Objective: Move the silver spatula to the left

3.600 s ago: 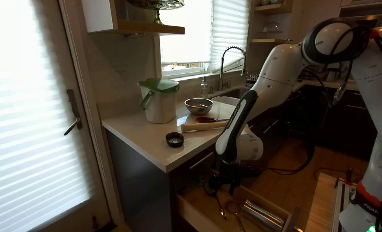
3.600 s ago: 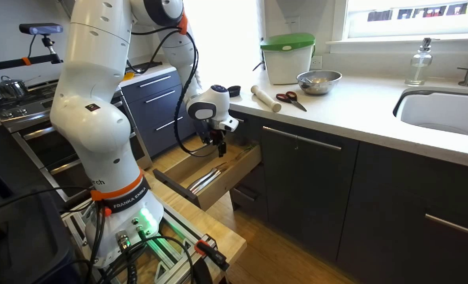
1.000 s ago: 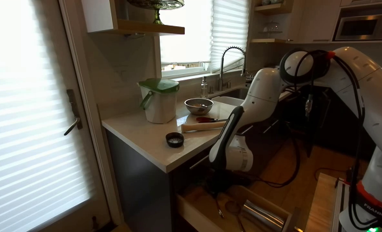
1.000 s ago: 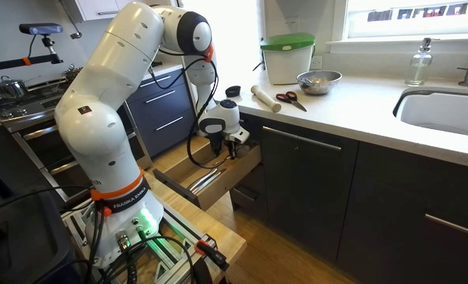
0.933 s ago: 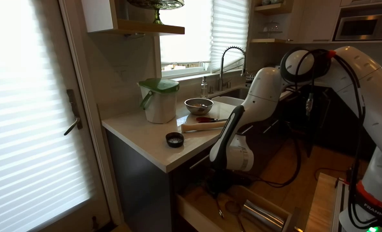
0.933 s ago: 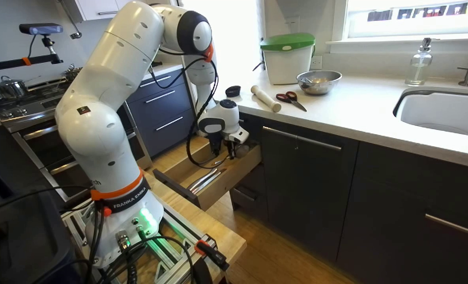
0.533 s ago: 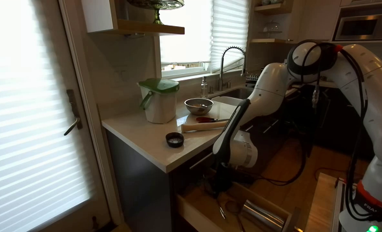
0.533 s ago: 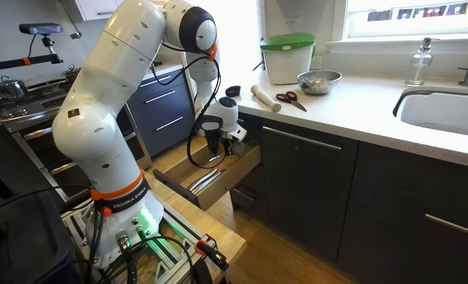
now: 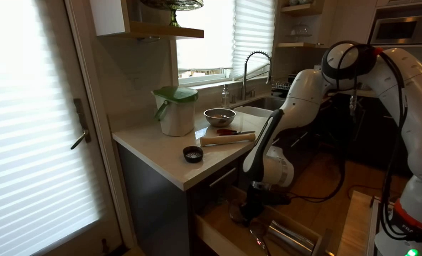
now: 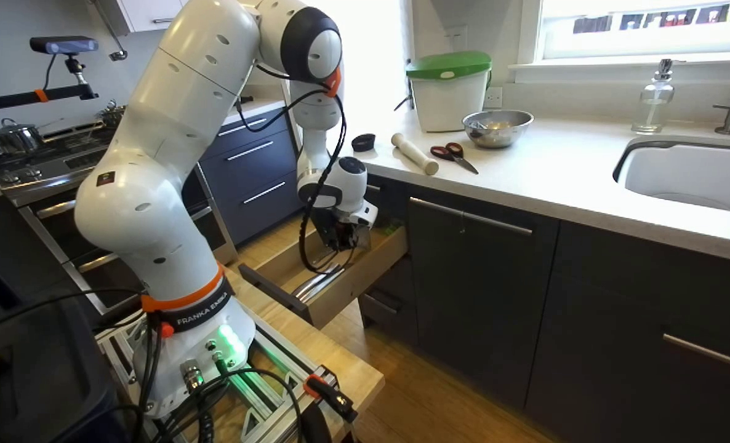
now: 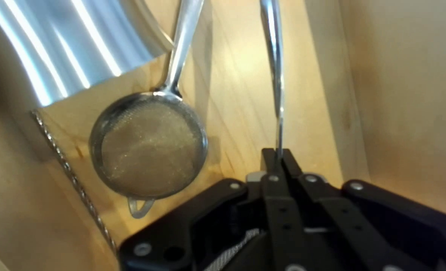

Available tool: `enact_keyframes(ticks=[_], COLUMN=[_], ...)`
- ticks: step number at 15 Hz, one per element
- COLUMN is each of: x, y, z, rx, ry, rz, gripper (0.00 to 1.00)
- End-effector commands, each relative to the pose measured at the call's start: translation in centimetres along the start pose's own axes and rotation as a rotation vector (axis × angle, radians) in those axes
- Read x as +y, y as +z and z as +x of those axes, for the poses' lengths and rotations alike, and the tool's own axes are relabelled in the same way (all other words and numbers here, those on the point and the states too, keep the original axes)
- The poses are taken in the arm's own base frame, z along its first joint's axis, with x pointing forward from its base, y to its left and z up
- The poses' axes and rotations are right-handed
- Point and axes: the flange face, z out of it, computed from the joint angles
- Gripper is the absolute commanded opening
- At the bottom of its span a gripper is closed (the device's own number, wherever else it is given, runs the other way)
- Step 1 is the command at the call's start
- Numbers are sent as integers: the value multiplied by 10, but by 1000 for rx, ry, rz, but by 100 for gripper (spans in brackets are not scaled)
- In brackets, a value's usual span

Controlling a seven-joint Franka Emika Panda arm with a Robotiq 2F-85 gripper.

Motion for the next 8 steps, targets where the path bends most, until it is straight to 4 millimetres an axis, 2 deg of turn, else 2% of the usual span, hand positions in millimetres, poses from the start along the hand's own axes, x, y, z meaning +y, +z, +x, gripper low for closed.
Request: enact_keyframes(ticks=[1, 8], x=[-1, -4], y=[-1, 2], z=[-17, -38], rx=[-49, -128], ry=[-134, -304], rz=[25, 58], gripper=[1, 1])
